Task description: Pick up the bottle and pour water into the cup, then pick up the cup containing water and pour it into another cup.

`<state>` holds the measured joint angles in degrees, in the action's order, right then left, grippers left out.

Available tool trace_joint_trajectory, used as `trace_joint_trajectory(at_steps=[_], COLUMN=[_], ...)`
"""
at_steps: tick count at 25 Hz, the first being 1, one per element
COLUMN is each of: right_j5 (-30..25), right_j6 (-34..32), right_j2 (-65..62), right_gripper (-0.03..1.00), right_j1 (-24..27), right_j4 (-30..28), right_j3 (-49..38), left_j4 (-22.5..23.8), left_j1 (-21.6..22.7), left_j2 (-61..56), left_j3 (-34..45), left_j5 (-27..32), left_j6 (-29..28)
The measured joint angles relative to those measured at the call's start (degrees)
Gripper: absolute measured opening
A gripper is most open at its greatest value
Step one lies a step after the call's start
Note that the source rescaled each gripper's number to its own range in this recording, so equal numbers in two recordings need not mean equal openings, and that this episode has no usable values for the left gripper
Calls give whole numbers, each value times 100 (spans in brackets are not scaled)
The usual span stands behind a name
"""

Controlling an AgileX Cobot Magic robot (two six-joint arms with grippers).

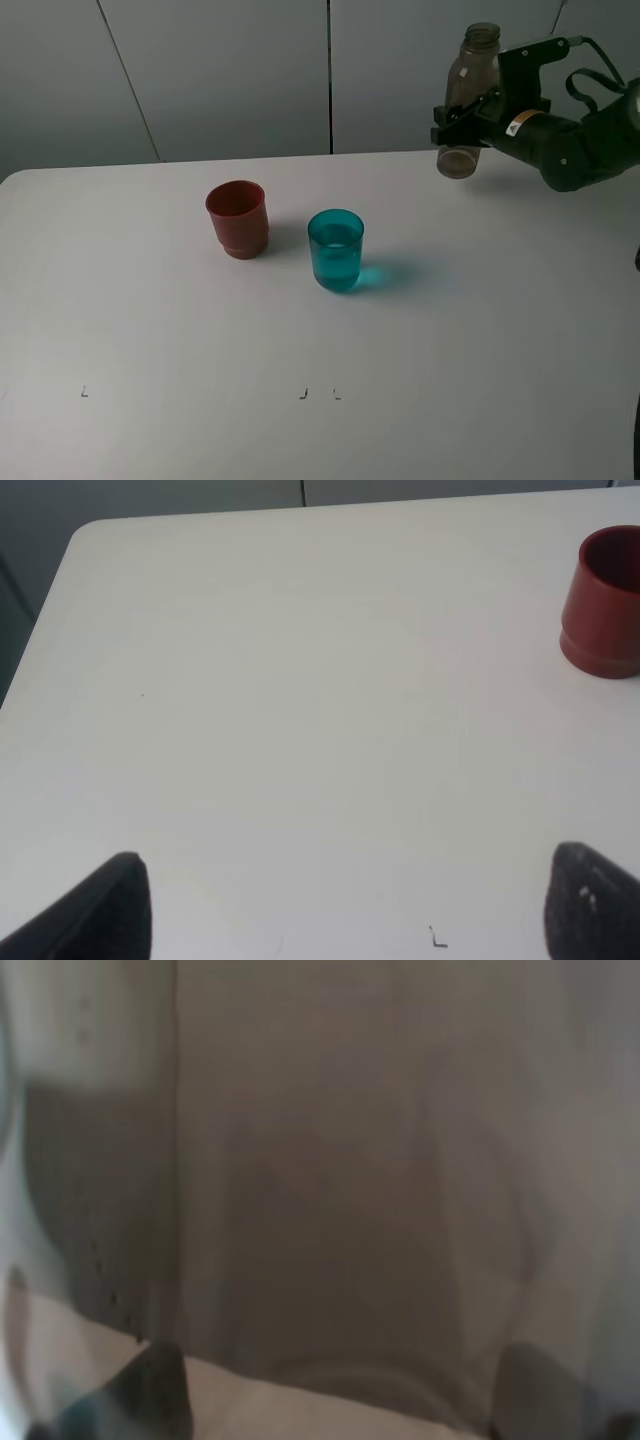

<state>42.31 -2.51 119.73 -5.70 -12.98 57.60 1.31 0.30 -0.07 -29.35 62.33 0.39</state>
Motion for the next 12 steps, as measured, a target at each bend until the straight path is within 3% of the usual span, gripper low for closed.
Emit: trace_joint_trajectory(at_steps=[12], right_j5=[-141], right_j6=[0], right_j2=[207], right_gripper=[0], right_j1=[0], right_j4=[0], right_j3=[45], left_j4=[0], left_j1=[0], left_j2=[0], left_j3=[0], left_j5=[0], left_j6=[-39])
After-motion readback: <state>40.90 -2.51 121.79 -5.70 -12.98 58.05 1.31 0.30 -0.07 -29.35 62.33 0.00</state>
